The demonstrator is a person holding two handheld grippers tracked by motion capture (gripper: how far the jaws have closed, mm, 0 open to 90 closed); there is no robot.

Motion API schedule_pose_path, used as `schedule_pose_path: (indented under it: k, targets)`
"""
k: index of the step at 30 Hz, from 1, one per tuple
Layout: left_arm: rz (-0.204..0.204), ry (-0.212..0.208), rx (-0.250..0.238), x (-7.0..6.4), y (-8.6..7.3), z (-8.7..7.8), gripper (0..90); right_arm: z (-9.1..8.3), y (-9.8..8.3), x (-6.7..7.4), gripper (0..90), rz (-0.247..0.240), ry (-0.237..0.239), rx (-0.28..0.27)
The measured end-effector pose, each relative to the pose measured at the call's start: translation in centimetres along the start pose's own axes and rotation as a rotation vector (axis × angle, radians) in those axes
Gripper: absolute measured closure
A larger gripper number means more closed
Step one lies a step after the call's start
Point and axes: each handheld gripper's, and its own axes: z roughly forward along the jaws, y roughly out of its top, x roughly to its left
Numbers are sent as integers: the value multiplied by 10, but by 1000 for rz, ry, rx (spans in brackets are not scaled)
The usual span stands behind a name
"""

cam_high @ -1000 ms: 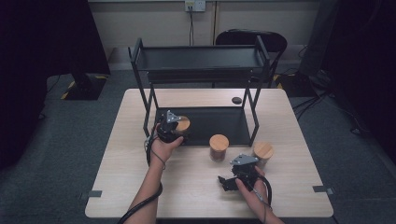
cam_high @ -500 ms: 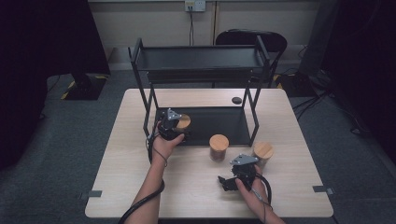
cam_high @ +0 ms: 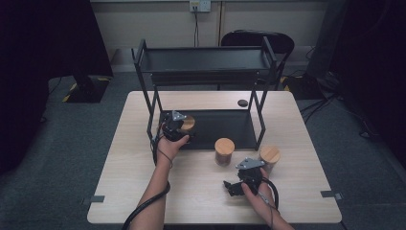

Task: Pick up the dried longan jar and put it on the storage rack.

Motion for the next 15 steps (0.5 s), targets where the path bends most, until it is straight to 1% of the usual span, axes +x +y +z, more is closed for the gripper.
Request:
schedule_pose_path:
  k: [4, 9, 15]
  targets:
    - [-8, 14, -3, 2, -1, 3, 261, 0, 0, 0, 0, 0, 0, 0]
    - [-13, 21, -7, 5, 0, 5, 261, 0, 0, 0, 0, 0, 0, 0]
    - [-15, 43, -7, 9, 0, 8, 261, 0, 0, 0, 0, 0, 0, 0]
